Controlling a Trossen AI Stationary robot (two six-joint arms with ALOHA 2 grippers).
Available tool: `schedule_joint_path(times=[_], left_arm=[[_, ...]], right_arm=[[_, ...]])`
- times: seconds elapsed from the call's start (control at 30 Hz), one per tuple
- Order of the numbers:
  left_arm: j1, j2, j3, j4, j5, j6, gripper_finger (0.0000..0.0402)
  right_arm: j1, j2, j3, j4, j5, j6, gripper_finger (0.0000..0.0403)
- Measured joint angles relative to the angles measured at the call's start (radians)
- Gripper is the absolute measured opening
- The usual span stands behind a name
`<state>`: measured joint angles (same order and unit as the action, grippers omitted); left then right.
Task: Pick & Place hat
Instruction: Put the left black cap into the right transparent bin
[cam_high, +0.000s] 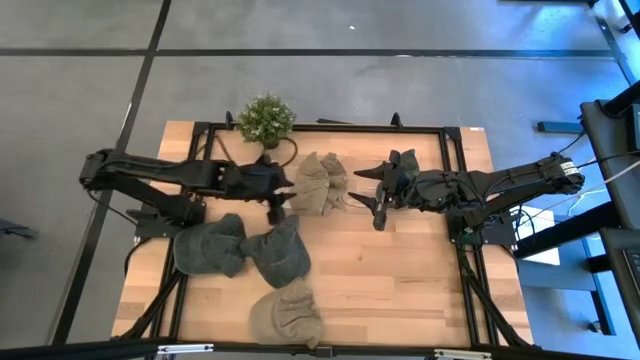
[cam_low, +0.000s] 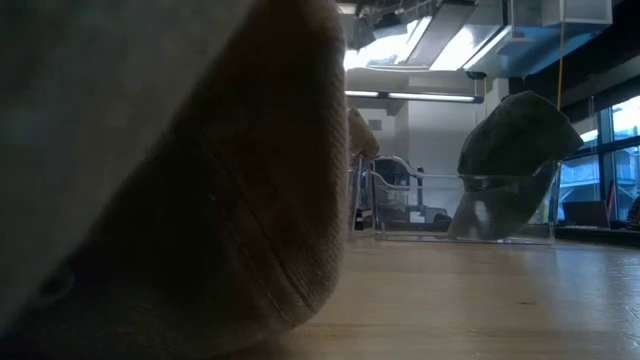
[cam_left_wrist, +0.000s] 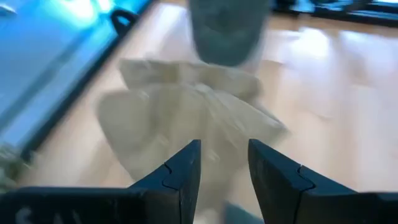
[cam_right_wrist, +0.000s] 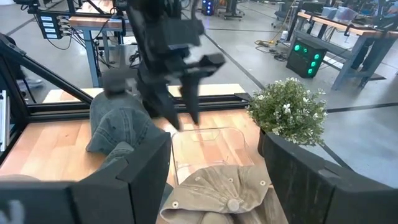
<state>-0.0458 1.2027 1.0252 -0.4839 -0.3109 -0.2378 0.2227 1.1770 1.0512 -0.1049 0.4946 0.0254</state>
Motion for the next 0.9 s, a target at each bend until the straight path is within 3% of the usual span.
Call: schedule_joint_path(times=[0.1, 0.2, 0.57, 0.77, 0.9], left_arm=[[-0.026, -0.056, 0.000, -0.079, 0.096, -0.096, 0.0128], [-0.078, -0.091, 0.000, -0.165, 0.116, -0.190, 0.0128], [-0.225, -0.077, 0.000, -0.764, -0.038, -0.578, 0.0128], [-0.224, -0.037, -0.079, -0.759, -0.082, -0.590, 0.0128], [-0.206, -0.017, -0.149, -0.758, 0.025, -0.589, 0.0128]], right_arm=[[0.001, 0.006, 0.000, -0.003, 0.000, 0.008, 0.0255], [0.000, 0.018, 0.000, -0.005, -0.001, 0.044, 0.0255], [0.000, 0.042, 0.000, 0.001, -0.019, 0.021, 0.0255], [0.000, 0.042, 0.000, 0.015, -0.018, 0.019, 0.0255], [0.000, 0.042, 0.000, 0.017, -0.018, 0.023, 0.0255]])
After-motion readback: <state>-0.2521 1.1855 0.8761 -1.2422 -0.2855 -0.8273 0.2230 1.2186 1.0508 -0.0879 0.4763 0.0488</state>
